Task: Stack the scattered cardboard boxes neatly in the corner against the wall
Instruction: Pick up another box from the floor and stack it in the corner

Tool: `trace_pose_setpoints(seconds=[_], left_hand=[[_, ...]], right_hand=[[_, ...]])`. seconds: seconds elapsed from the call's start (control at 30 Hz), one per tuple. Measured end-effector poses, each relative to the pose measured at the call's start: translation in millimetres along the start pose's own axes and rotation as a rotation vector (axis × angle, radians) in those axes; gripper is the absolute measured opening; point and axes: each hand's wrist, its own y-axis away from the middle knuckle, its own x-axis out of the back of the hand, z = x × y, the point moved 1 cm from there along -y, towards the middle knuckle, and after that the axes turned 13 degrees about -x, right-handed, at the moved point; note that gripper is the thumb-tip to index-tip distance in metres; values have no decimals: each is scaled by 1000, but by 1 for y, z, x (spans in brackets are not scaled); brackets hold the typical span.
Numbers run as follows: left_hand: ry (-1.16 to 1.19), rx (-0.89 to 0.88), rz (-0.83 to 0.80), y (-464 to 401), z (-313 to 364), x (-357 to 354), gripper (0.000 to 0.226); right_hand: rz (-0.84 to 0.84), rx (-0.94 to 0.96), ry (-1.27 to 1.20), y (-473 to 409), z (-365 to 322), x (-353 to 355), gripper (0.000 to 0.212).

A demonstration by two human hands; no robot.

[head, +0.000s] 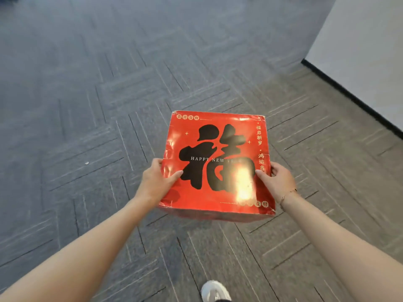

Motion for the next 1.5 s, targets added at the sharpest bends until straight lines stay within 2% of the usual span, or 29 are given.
trace_pose_setpoints(seconds=[0.3,0.4,0.53,0.7,0.83,1.1,1.27,1.5], left_hand=[[-56,-277,-193,25,254,17,66],[-48,-383,-259,50,347,9,61],[-45,-514,-360,89,460,-20,54],[-84,-687,-514,127,582,-81,44],[-96,-824,-646,160,680,-136,39],[-56,-1126,-868,247,850,-254,37],[-98,-1273,-974,305,929,-331,37],[-191,-1498,-1184,392,1031,-430,56]], right_hand=[[212,-76,-103,114,-31,239,6],[286,-109,-141,161,-28,324,5],[380,-155,-200,212,-5,431,7],[460,-256,-258,258,43,554,23],[574,-324,-287,294,89,640,24],[855,-494,-450,381,178,766,33],[1012,-572,-545,425,232,820,28],[1212,-686,-760,481,293,871,15]])
